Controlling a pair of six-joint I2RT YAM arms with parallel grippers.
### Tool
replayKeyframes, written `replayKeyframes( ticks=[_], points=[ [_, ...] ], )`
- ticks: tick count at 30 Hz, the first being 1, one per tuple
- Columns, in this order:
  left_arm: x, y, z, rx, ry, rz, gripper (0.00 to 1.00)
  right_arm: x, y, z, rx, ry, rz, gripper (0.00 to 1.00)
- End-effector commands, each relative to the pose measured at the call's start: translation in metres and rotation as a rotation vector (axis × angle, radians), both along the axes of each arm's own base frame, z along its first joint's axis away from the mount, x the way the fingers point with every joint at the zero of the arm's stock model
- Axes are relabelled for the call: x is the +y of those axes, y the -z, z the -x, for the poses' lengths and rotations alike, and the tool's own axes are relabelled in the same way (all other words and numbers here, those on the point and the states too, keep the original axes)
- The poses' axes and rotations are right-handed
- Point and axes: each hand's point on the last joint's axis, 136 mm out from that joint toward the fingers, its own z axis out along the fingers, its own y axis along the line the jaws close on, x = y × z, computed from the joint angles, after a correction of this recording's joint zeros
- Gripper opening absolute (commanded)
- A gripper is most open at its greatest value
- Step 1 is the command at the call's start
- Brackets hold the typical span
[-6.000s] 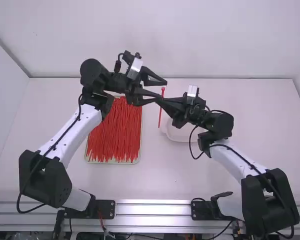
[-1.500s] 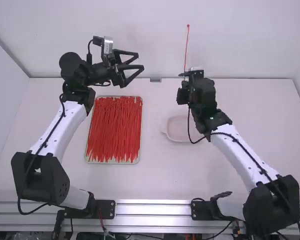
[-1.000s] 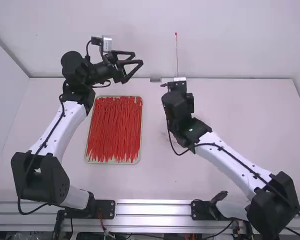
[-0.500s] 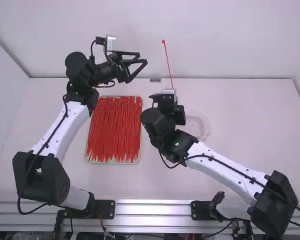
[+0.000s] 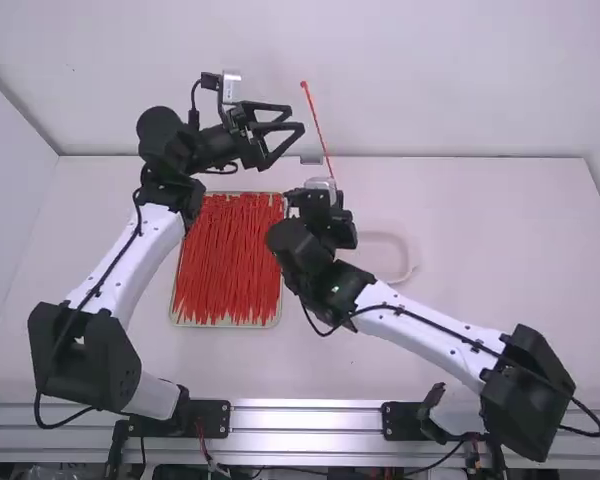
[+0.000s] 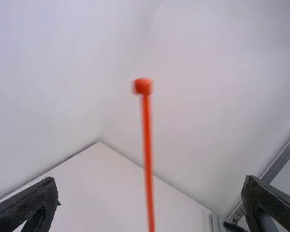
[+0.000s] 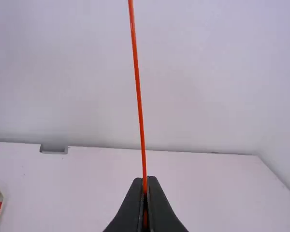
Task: Fasten the cable tie
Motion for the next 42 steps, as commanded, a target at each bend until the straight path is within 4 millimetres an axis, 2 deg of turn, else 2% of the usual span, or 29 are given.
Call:
replayKeyframes(
  ticks=[1,5,10,17,20,21,23,24,26,29,37,38,39,40,42],
  points=[
    [0.001,-0.024,0.005,-0.05,-0.031,0.027,1.0,0.002,-0.012,-0.004,-0.017,0.018,-0.003,0.0],
    [0.001,-0.025,0.002,-0.05,-0.057,0.036,1.0,0.005,-0.01,-0.005,-0.013,0.011,-0.003,0.0],
    [0.005,-0.024,-0.009,-0.028,-0.117,0.048,0.9,0.012,-0.007,-0.007,0.001,-0.031,-0.01,0.0],
    [-0.004,-0.019,-0.017,-0.007,-0.177,0.051,0.78,0.018,-0.005,-0.008,0.013,-0.067,-0.018,0.0],
    [-0.01,-0.02,-0.017,-0.036,-0.198,0.044,0.59,0.018,-0.004,-0.008,0.014,-0.069,-0.018,0.0],
    [-0.01,-0.02,-0.018,-0.035,-0.201,0.046,0.57,0.018,-0.004,-0.008,0.014,-0.069,-0.018,0.0],
    [-0.01,-0.021,-0.017,-0.039,-0.201,0.048,0.45,0.02,-0.004,-0.007,0.016,-0.075,-0.015,0.0],
    [-0.01,-0.022,-0.017,-0.045,-0.201,0.05,0.43,0.021,-0.004,-0.006,0.016,-0.078,-0.014,0.0],
    [-0.01,-0.023,-0.017,-0.046,-0.202,0.05,0.24,0.022,-0.004,-0.004,0.015,-0.079,-0.013,0.0],
    [-0.01,-0.022,-0.017,-0.043,-0.202,0.05,0.02,0.021,-0.004,-0.005,0.015,-0.076,-0.012,0.0],
    [-0.01,-0.023,-0.017,-0.047,-0.204,0.05,0.02,0.019,0.001,-0.009,0.036,-0.087,-0.007,0.01],
    [-0.009,-0.023,-0.018,-0.05,-0.206,0.048,0.02,0.019,0.001,-0.009,0.04,-0.091,-0.004,0.09],
    [-0.005,-0.022,-0.02,-0.049,-0.213,0.046,0.02,0.021,0.002,-0.009,0.045,-0.099,-0.003,0.29],
    [-0.001,-0.022,-0.021,-0.055,-0.222,0.041,0.02,0.021,0.003,-0.01,0.046,-0.104,-0.005,0.58],
    [0.002,-0.02,-0.024,-0.053,-0.234,0.033,0.01,0.023,0.003,-0.01,0.048,-0.11,-0.006,0.8]
  ],
)
